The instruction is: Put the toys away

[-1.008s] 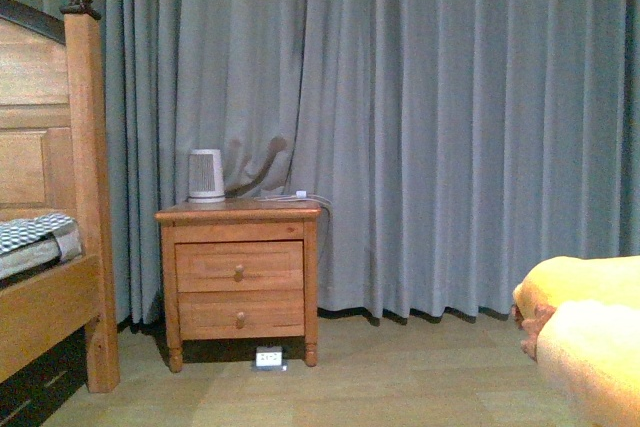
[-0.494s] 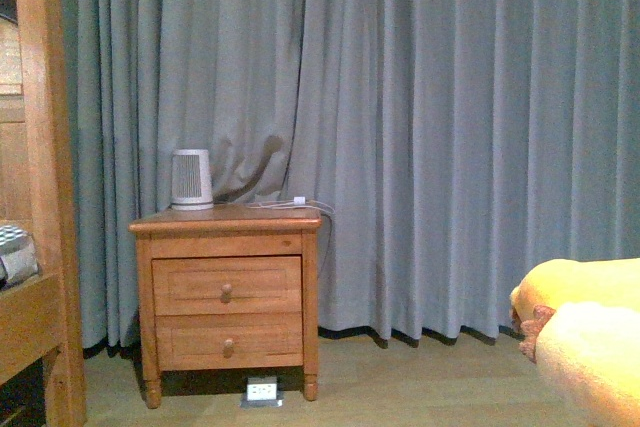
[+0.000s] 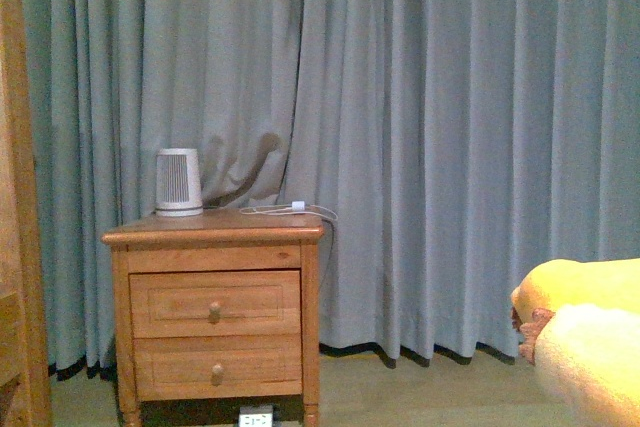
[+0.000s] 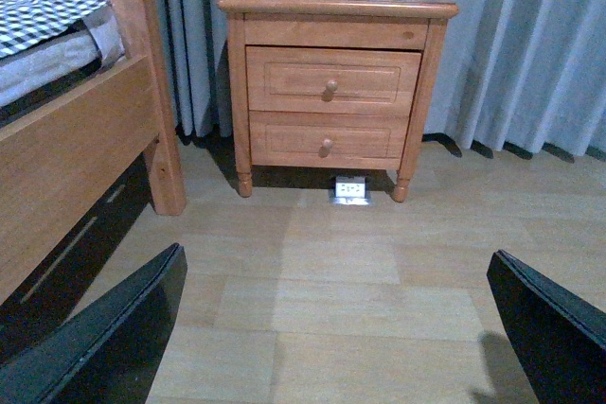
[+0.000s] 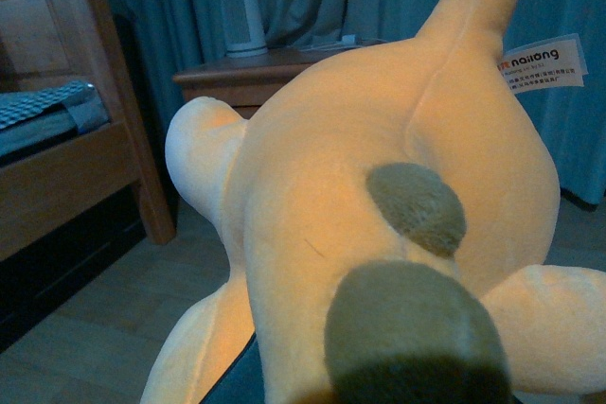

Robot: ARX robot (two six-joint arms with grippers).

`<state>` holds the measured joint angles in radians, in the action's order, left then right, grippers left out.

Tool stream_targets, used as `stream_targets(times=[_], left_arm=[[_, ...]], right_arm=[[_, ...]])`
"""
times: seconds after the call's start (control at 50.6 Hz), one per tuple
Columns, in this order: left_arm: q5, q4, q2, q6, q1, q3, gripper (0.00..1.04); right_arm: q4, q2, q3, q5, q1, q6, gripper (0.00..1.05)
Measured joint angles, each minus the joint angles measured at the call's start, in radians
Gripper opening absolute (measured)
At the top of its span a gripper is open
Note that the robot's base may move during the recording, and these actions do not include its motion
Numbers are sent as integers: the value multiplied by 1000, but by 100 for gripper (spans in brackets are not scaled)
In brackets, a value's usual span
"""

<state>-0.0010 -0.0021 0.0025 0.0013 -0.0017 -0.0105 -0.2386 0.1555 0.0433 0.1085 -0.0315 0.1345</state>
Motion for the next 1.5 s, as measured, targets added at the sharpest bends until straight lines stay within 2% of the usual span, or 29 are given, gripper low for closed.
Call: stream_targets(times=[1.503], left_arm=[[0, 1, 0, 0, 0, 0, 99]], right_arm=[[-1, 0, 0, -3, -2, 0, 17]])
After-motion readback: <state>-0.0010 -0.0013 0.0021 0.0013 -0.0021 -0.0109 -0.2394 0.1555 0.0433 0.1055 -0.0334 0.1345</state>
